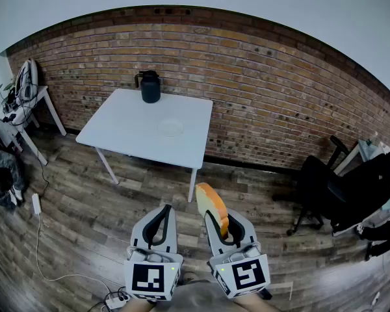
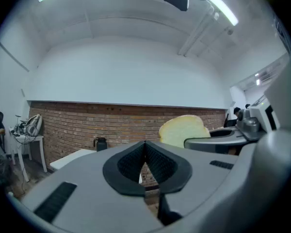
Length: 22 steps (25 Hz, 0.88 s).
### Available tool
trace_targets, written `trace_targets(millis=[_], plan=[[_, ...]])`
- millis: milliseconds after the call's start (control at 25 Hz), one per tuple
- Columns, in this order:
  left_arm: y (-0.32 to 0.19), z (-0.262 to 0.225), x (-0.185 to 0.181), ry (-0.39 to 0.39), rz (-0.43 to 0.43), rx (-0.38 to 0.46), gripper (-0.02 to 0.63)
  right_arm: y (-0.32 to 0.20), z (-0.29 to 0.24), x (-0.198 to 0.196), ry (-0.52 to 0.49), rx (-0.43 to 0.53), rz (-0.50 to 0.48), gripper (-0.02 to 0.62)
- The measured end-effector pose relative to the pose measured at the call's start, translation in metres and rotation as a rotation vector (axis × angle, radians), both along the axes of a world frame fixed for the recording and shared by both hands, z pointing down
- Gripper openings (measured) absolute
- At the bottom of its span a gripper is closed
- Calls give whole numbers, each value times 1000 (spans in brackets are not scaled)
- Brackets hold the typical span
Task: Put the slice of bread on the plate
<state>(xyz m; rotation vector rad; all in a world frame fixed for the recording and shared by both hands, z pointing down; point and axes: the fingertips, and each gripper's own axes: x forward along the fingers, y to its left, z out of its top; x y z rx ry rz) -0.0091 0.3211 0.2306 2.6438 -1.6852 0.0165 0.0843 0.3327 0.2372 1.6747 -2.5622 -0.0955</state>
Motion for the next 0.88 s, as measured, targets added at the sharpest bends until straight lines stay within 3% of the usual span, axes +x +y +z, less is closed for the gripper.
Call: trace_targets(millis=[600, 880], plan=[[-9, 2, 16, -20, 3, 2, 11, -9, 0, 26, -53, -12, 8, 98], [-21, 5, 8, -44, -63, -6, 11, -20, 5, 52, -66, -23, 18, 98]])
